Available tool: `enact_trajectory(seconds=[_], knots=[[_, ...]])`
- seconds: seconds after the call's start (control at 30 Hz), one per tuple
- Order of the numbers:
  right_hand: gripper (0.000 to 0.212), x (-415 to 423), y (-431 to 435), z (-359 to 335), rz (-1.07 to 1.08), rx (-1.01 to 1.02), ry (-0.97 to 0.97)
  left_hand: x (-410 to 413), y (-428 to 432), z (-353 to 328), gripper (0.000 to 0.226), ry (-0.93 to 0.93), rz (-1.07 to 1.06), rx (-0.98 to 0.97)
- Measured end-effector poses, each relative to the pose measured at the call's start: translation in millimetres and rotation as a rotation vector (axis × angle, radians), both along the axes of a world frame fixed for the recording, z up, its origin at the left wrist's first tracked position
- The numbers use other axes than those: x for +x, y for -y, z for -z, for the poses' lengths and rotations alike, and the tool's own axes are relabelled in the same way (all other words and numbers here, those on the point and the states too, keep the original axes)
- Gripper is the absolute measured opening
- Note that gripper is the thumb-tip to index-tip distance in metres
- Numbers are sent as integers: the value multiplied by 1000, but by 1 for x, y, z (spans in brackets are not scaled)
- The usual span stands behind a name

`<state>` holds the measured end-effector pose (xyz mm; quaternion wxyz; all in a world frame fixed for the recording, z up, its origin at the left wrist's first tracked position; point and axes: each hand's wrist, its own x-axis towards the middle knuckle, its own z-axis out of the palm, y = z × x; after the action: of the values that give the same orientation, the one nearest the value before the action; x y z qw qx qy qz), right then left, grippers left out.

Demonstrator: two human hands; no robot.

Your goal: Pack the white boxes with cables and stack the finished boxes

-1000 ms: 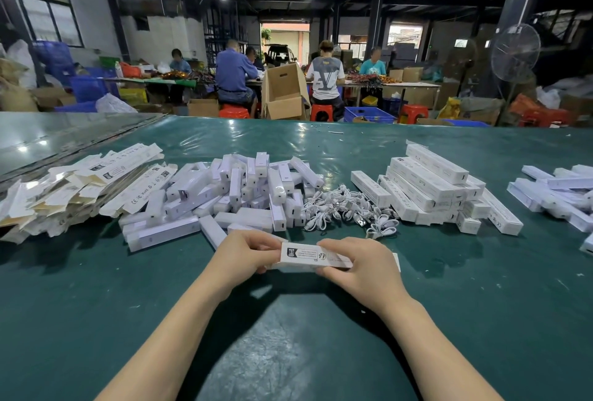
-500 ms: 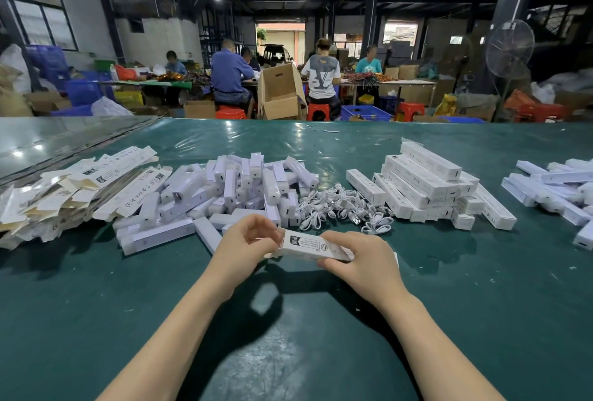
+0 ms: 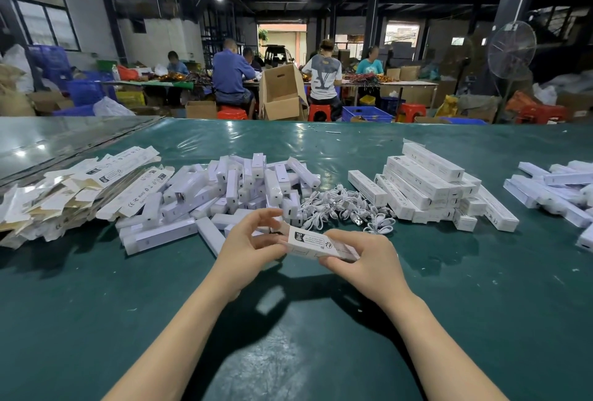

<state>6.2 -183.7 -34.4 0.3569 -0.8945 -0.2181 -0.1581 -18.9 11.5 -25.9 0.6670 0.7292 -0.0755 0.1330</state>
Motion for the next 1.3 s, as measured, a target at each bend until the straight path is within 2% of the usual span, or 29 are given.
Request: enact_trajectory(seconds=[0.2, 0.3, 0.5, 0.63, 0.73, 0.8, 0.97, 1.3], knots=[[29, -2, -2, 0, -18, 0, 9, -1, 0, 2, 30, -28, -99, 48], [22, -1, -3, 2, 9, 2, 10, 0, 3, 4, 30, -24, -144, 72], [21, -1, -2, 2, 47, -57, 23, 2, 3, 6, 30, -74, -156, 177], [23, -1, -2, 2, 33, -85, 11, 1, 4, 3, 31, -140, -108, -18], [24, -1, -4, 2, 30, -60, 11, 2, 5, 0, 24, -137, -133, -174], [24, -1, -4, 2, 31, -42, 18, 1, 5, -1, 17, -170, -73, -277], [22, -2, -5, 3, 15, -41, 36, 1, 4, 2, 18, -273, -31, -311], [23, -2, -7, 3, 25, 11, 64, 2, 12, 3, 10, -204, -185, -350]])
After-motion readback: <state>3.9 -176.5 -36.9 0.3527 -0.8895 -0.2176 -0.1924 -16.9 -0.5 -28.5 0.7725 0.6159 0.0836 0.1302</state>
